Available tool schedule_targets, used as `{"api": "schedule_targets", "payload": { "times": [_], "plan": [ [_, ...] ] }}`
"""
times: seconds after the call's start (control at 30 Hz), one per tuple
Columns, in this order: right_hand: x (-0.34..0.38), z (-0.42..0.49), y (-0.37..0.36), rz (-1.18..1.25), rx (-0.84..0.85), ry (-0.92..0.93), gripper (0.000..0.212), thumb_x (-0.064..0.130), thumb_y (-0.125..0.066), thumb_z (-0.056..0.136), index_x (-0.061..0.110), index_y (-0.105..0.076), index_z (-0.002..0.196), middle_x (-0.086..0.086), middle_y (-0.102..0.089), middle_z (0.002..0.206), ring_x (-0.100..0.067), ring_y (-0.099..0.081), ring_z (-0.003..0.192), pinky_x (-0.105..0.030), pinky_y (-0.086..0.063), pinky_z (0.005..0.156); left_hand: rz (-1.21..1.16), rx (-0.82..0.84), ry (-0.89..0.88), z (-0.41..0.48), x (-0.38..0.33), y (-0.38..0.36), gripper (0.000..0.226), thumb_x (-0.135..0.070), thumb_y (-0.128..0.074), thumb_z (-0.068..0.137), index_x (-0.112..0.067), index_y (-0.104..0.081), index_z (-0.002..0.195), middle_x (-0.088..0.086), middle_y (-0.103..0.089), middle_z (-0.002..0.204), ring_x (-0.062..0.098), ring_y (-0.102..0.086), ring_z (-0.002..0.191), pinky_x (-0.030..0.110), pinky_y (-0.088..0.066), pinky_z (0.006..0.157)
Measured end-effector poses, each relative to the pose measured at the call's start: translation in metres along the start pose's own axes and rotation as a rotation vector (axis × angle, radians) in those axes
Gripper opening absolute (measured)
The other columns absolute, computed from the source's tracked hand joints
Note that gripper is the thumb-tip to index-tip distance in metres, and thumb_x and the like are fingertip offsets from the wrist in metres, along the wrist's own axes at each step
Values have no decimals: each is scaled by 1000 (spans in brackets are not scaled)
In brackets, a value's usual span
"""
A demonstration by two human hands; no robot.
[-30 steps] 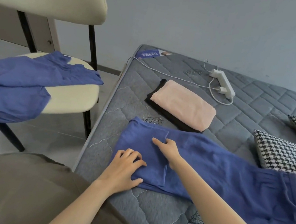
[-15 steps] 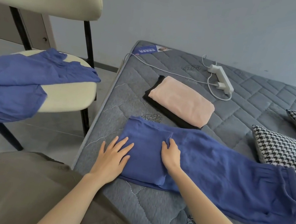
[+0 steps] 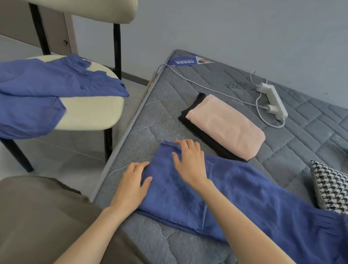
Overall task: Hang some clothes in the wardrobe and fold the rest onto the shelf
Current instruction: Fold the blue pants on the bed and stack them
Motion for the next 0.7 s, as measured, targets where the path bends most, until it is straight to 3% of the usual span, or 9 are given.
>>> {"api": "schedule_targets", "payload": {
  "times": [0.07,0.2,0.4,0.5,0.6,0.7],
  "plan": [
    [7,18,-12,-15,43,0,38,32,-48,96,18,-48,131,-2,-49,131,-25,-41,121,-38,-35,97,-80,-21,65,1,5,3,40,-18,-58,92,-15,-50,131,-1,-53,112,12,-56,80,20,-42,76],
    [3,44,-31,-47,136,-55,35,41,-48,97,17,-52,123,-6,-56,125,-28,-45,119,-43,-34,98,-198,-46,178,5,15,5,31,-20,-64,88,-16,-59,118,-5,-62,93,9,-59,72,16,-44,64],
    [10,63,-38,-97,187,-24,27,38,-46,98,15,-59,96,-5,-63,104,-27,-52,105,-41,-34,91,-170,0,259,9,24,1,8,-21,-66,85,-16,-68,91,-8,-69,81,9,-64,73,31,-53,72],
    [-9,72,-48,104,269,-244,32,36,-46,97,13,-56,77,-5,-62,87,-28,-54,96,-41,-33,90,-143,12,284,10,26,-1,7,-20,-65,85,-14,-66,82,-8,-69,78,10,-64,75,28,-52,71],
    [-28,73,-66,323,383,-492,43,37,-53,93,16,-42,57,-3,-48,66,-27,-47,83,-38,-29,81,-138,21,295,10,27,-1,8,-20,-63,85,-14,-65,81,-8,-67,76,8,-63,73,17,-45,62],
    [-29,76,-65,223,426,-463,42,46,-52,91,14,-54,64,-8,-57,84,-32,-49,103,-43,-34,93,-144,31,300,11,27,-1,7,-20,-64,85,-16,-65,80,-11,-66,74,1,-60,69,9,-39,56]
  ]
}}
Point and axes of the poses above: each hand's wrist, its own z-axis towards the middle knuckle, its own y-axis out of the back of the hand, x = y × z, the point moved 10 cm from there along z, towards the middle knuckle
